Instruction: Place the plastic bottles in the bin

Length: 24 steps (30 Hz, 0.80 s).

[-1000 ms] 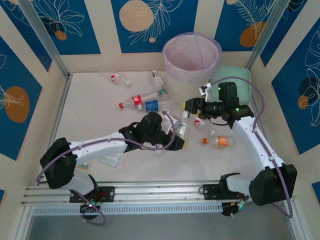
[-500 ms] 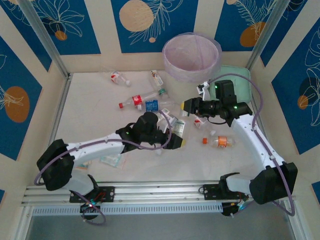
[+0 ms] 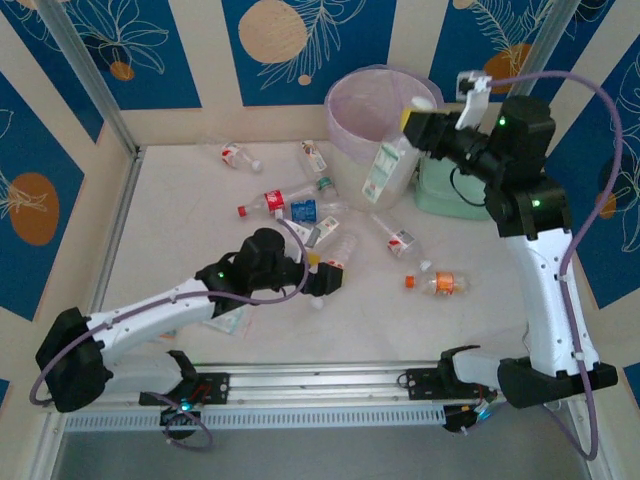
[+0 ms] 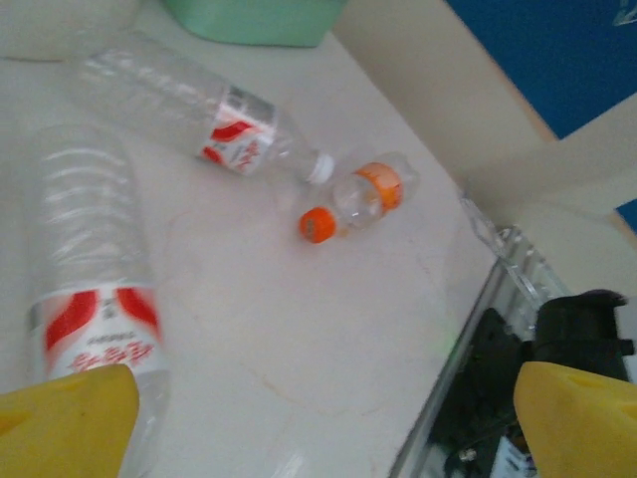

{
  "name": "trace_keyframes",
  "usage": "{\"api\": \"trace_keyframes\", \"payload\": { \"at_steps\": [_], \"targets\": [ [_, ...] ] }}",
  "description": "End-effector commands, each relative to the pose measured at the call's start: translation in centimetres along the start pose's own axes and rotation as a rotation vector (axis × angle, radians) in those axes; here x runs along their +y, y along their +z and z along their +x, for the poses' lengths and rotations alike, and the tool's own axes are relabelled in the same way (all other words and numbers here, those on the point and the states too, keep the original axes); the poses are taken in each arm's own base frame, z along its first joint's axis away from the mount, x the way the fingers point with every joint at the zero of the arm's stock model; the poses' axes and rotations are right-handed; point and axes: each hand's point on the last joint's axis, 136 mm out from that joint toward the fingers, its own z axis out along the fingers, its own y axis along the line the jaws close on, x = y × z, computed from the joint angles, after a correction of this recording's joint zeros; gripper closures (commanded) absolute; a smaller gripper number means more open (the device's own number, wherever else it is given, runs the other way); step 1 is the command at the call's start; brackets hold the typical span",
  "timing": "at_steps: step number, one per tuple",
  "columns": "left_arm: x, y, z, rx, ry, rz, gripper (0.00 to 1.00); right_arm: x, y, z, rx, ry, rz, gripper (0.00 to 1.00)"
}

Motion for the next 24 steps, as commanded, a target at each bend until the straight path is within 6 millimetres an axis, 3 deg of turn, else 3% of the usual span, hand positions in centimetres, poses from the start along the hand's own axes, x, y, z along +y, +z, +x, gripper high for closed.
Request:
{"api": "trace_keyframes", "payload": {
  "at_steps": [1,3,7,12,18,24],
  "targets": [
    [2.3,-1.2,1.0,0.020,-0.034,-0.117,0.08,-0.4,1.1,-5.1,-0.168,-0.062,0.039,1.00],
    [3.1,-1.6,1.7,0.035,-0.050,-0.157,0.09,-0.4,1.8,-6.8,-0.235,-0.102,0.058,1.00],
    [4.0,-2.1,2.5,0.035,-0.078,-0.192,0.10,-3.0,4.8,-9.2,-0.346,-0.261,0.214,1.00],
    [5.1,-3.3,2.7,0.000,-0.100,-0.248,0.09,-6.8,10.2,-9.8,-0.415,-0.472,0.310,1.00],
    [5.7,-4.6,3.4,-0.013,-0.147,-0.272,0.08,-11.9,17.0,-7.5,-0.281,-0.531,0.328,1.00],
    [6.5,-5.9,4.3,-0.020,-0.164,-0.310,0.08,-17.0,22.3,-1.4,-0.092,-0.423,0.284,1.00]
  ]
}}
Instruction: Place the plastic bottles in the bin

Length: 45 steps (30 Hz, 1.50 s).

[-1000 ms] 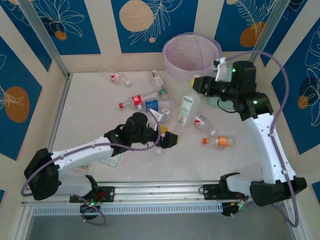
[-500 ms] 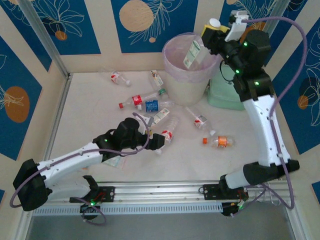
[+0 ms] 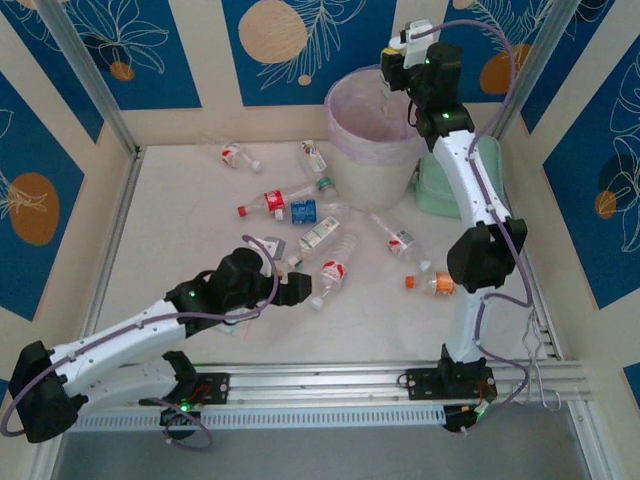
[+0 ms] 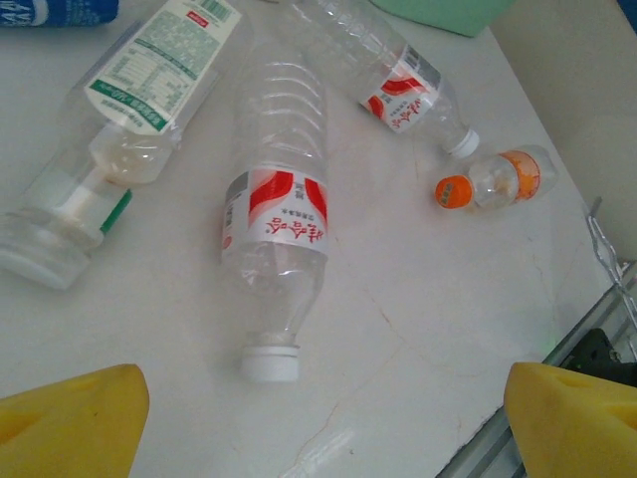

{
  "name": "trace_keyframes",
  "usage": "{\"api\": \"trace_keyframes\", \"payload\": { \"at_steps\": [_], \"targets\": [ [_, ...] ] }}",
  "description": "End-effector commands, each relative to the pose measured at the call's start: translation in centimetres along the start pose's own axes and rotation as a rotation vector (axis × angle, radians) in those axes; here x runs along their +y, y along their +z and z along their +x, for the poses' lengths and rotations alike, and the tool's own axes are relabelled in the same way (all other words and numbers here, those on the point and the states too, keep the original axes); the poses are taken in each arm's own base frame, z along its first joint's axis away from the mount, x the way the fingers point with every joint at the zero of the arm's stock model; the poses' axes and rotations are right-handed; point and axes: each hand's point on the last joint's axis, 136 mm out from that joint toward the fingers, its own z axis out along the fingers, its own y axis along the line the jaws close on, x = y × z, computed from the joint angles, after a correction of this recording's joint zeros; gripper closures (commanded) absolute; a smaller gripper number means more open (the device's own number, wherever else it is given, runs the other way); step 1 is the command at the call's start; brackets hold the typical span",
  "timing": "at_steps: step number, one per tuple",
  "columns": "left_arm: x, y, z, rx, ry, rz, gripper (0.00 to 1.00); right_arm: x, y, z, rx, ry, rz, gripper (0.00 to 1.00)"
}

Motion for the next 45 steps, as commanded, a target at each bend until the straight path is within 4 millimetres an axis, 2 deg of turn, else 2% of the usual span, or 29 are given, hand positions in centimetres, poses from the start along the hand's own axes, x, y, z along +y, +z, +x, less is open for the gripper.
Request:
{"api": "trace_keyframes", "payload": {
  "at_steps": [1,6,13,16,22,27,30,32,36,40,45],
  "targets": [
    [1.9,-0.5,0.6,-0.011,-0.029,-0.067,0.08,0.0,1.0,1.5,0.047,0.058,-0.062,1.00],
    [2.5,-1.0,0.4,-0.050,-0.042,-0.081,0.07,0.9,3.4,8.0,0.208,0.078,-0.111,1.00],
    [3.4,-0.6,0.9,-0.028,-0.032,-0.131,0.07,2.2,3.8,15.5,0.489,0.141,-0.147,1.00],
    [3.2,-0.4,0.9,-0.014,-0.019,-0.126,0.07,1.9,3.7,18.3,0.591,0.140,-0.125,1.00],
    [3.2,-0.3,1.0,0.006,-0.013,-0.134,0.07,1.8,2.8,22.3,0.724,0.209,-0.122,1.00],
    [3.1,-0.2,1.3,0.006,-0.026,-0.120,0.08,3.0,1.9,25.7,0.819,0.265,-0.169,1.00],
    [3.5,-0.4,1.2,-0.006,-0.044,-0.139,0.06,3.9,1.8,27.6,0.854,0.321,-0.208,0.93],
    [3.8,-0.6,1.1,-0.020,-0.054,-0.151,0.04,3.8,1.8,28.5,0.867,0.336,-0.195,0.85],
    [4.0,-1.2,1.0,-0.038,-0.060,-0.156,0.01,4.8,1.6,28.7,0.864,0.341,-0.224,0.68],
    [3.8,-2.0,0.6,-0.063,-0.064,-0.139,0.01,5.0,1.5,26.3,0.823,0.365,-0.264,0.50],
    [5.4,-3.2,0.1,-0.081,-0.081,-0.235,0.01,4.1,0.8,22.1,0.766,0.336,-0.251,0.37]
  ]
}}
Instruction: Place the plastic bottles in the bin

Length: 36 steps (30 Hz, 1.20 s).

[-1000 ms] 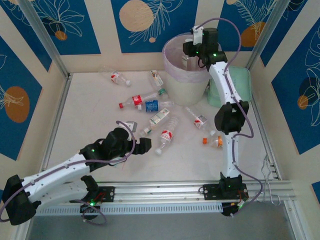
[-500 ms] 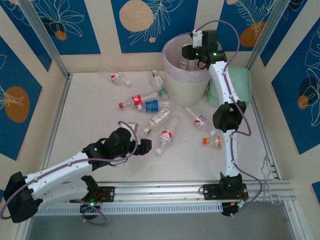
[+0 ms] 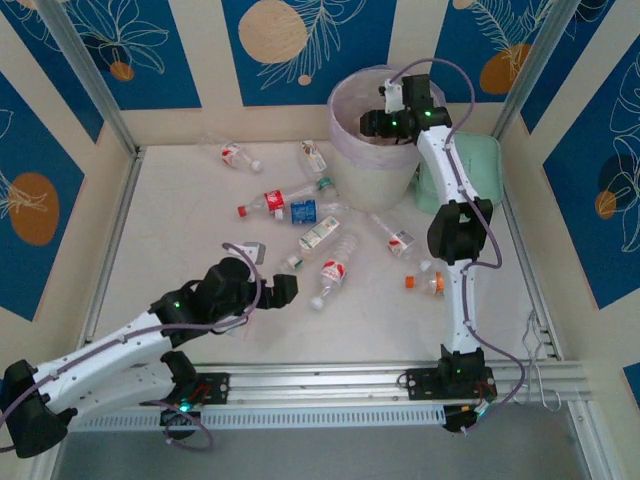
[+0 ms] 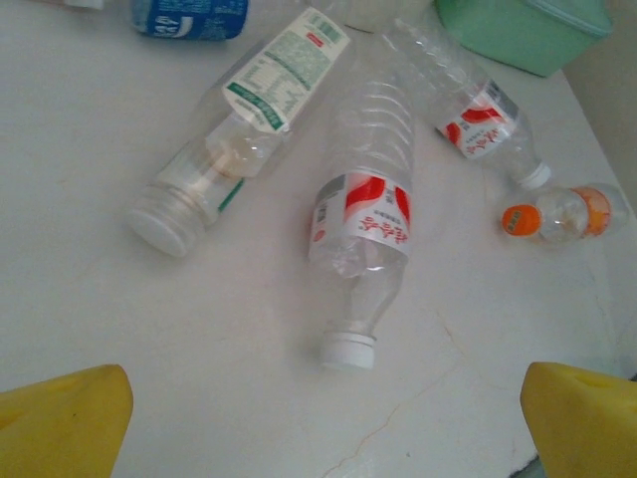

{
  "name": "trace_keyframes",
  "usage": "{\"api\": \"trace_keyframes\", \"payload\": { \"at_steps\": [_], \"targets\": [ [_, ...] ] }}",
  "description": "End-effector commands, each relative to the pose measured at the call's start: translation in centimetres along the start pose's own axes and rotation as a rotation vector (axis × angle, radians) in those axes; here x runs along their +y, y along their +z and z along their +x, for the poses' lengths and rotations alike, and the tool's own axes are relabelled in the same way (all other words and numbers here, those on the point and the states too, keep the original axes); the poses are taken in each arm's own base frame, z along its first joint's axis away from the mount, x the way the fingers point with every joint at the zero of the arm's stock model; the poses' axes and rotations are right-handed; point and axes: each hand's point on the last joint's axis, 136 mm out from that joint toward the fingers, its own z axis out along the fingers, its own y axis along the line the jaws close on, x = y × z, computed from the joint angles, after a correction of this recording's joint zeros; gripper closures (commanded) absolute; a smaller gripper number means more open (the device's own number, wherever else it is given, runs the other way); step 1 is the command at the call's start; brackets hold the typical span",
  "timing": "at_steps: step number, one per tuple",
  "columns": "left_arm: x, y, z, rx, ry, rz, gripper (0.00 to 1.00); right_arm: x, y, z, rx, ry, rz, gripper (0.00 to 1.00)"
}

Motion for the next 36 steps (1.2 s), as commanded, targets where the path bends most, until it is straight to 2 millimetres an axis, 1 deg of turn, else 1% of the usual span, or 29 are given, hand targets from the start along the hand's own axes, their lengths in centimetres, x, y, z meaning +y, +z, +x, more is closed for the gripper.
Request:
{"api": "trace_keyframes", "payload": {
  "at_steps": [1,4,9,13,17,20,22,24,27,31,32,34,36],
  "targets": [
    [2.1,-0.8,-0.7,-0.016,-0.017,-0.112,0.01,0.7,-1.8,0.8,0.057,0.025,-0.022,0.35],
    [2.3,-1.0,-1.5,-0.014,0.003,-0.135,0.01,1.8,-4.5,-1.5,-0.005,0.025,-0.060,0.31],
    [1.4,-1.2,-3.1,-0.012,0.049,-0.126,0.01,2.8,-9.0,-4.4,-0.091,0.020,-0.056,0.26],
    [1.2,-0.9,-3.6,-0.006,0.073,-0.121,0.01,4.4,-12.4,-6.0,-0.152,-0.019,-0.062,0.17],
    [1.1,-0.9,-4.5,0.005,0.100,-0.123,0.01,5.2,-15.9,-7.2,-0.206,-0.050,-0.034,0.01],
    [1.3,-1.0,-5.3,0.010,0.114,-0.138,0.01,5.3,-18.6,-7.7,-0.236,-0.057,0.008,0.01],
    [2.2,-1.0,-6.3,-0.011,0.060,-0.178,0.01,5.3,-20.3,-7.5,-0.241,-0.049,0.034,0.01],
    [3.4,-0.6,-7.4,-0.030,-0.007,-0.218,0.00,5.3,-21.9,-6.7,-0.232,-0.015,0.071,0.01],
    [4.3,0.4,-9.1,-0.019,-0.004,-0.289,0.01,5.7,-23.8,-5.0,-0.217,0.024,0.089,0.01],
    [4.1,2.4,-12.4,0.010,0.127,-0.327,0.01,6.8,-25.9,-1.9,-0.226,0.043,0.065,0.01],
    [4.1,3.0,-13.4,0.015,0.150,-0.327,0.01,6.8,-26.0,-0.8,-0.217,0.061,0.058,0.01],
    [4.3,4.6,-14.9,0.035,0.165,-0.321,0.01,7.2,-27.0,1.1,-0.211,0.086,0.039,0.01],
    [4.8,6.4,-16.8,0.032,0.149,-0.307,0.01,7.5,-27.5,3.4,-0.195,0.116,0.027,0.01]
  ]
}}
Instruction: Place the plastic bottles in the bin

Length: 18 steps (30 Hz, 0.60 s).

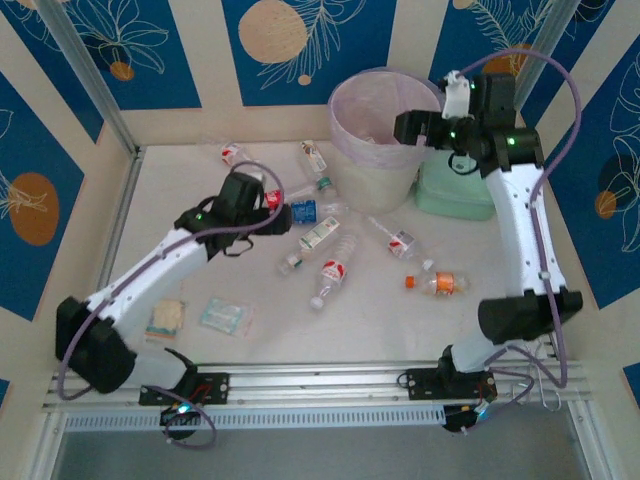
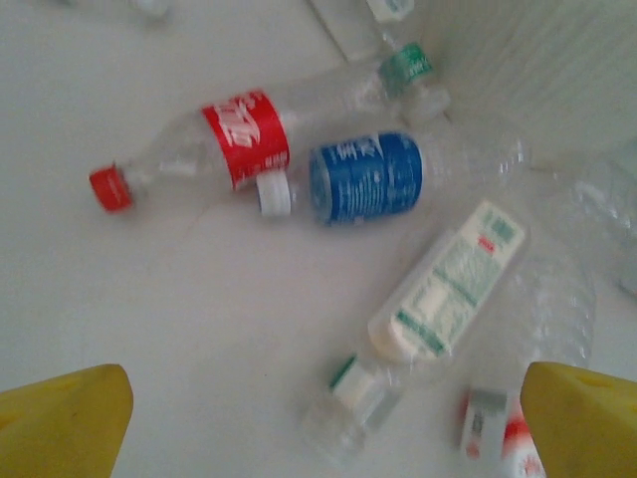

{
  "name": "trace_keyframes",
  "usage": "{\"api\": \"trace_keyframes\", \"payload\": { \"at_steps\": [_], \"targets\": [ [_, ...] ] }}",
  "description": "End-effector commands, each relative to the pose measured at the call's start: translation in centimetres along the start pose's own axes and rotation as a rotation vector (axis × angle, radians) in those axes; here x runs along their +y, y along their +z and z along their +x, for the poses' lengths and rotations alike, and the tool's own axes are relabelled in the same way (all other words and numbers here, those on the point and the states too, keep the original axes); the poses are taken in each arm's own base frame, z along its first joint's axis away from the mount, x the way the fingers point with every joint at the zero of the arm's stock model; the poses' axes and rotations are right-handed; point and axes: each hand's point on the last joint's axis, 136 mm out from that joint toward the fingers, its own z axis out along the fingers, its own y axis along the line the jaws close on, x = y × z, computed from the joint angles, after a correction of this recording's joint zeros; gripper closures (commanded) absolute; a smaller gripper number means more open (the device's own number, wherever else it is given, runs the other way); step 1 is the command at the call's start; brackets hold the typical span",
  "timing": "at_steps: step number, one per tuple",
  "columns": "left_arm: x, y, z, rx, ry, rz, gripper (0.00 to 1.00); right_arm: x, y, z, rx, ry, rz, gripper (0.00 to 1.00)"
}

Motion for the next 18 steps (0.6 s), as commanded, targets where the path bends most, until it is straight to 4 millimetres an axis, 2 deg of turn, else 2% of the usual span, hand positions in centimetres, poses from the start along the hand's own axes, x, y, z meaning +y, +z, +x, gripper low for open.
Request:
{"api": "trace_keyframes", "payload": {
  "at_steps": [1,4,6,10,12,15,18],
  "targets": [
    [0.4,2.2,-2.7,0.005,0.050,0.020,0.01,0.6,-1.9,1.9,-0.025,0.054,-0.037,0.01],
    [2.3,5.5,-5.1,0.025,-0.009,-0.034,0.01,0.5,-2.8,5.3,0.009,0.097,-0.038,0.01],
    [4.5,7.9,-6.8,0.018,-0.164,-0.085,0.01,0.4,-3.0,7.7,0.035,0.132,-0.046,0.01],
    [8.4,11.7,-9.9,-0.054,-0.386,-0.190,0.01,0.4,-3.1,11.0,0.081,0.184,-0.067,0.01],
    [10.6,13.6,-10.7,-0.074,-0.500,-0.252,0.00,0.6,-3.1,12.6,0.111,0.202,-0.085,0.00],
    [12.3,16.4,-11.0,-0.088,-0.640,-0.285,0.01,0.7,-3.5,14.2,0.137,0.201,-0.096,0.00],
    [13.7,18.6,-11.1,-0.133,-0.750,-0.324,0.01,0.2,-3.8,14.8,0.145,0.186,-0.062,0.00]
  ]
}}
